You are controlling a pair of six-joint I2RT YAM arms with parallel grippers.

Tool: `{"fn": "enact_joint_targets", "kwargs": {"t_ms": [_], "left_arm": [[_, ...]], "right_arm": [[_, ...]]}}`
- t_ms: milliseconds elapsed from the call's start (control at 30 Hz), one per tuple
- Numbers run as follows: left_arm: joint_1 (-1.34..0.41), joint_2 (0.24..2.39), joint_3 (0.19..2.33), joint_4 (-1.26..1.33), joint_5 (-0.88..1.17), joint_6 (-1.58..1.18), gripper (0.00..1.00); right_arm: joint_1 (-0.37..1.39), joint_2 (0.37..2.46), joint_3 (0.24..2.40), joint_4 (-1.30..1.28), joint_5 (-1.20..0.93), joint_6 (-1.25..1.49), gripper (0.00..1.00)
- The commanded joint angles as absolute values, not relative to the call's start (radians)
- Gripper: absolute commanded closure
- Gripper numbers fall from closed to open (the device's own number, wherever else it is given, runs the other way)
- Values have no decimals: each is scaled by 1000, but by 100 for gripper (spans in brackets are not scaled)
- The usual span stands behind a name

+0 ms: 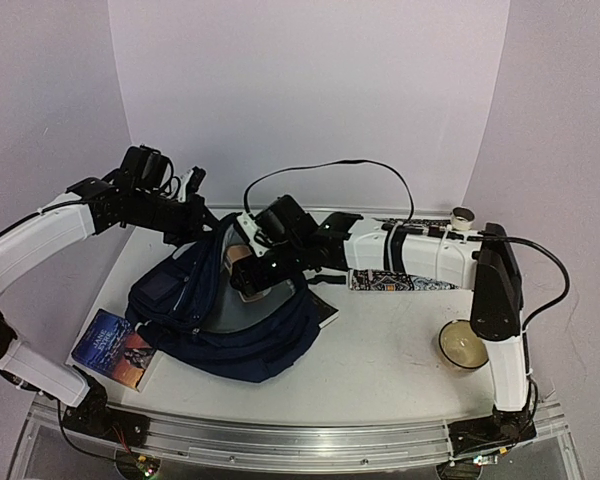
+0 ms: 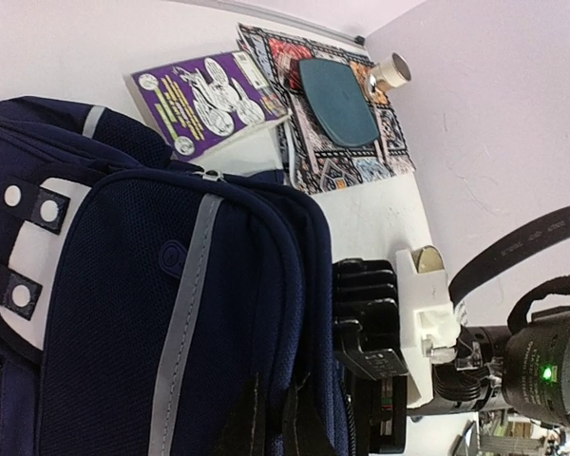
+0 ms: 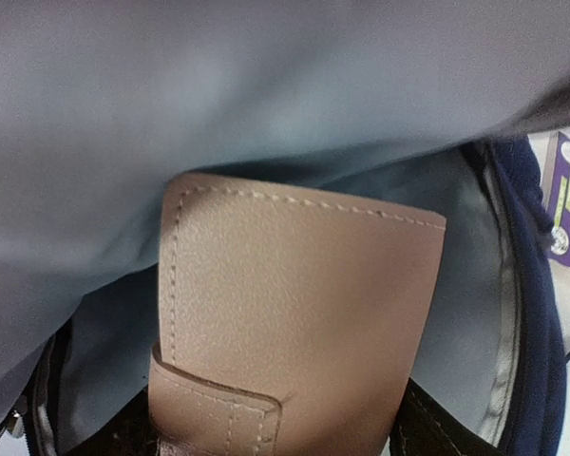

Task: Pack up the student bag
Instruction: Place the card case in the second largest pocket of the bag.

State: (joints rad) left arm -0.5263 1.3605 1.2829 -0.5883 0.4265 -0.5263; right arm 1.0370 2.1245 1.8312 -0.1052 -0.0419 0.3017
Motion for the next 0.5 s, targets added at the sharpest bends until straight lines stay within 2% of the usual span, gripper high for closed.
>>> {"fn": "enact_joint_targets", "kwargs": {"t_ms": [0,167,467], "left_arm": [[-537,1246,1312,-408,366,-541,100],[-537,1222,1303,-408,297,-535,100],[-537,1249,1305,-393,387,-544,100]], "right_arm": [[1048,2129,1787,-129,-54,352,27],[1048,2084,1726,-159,-20,366,27],[1049,2132,1791,-132,-30,337,21]]}}
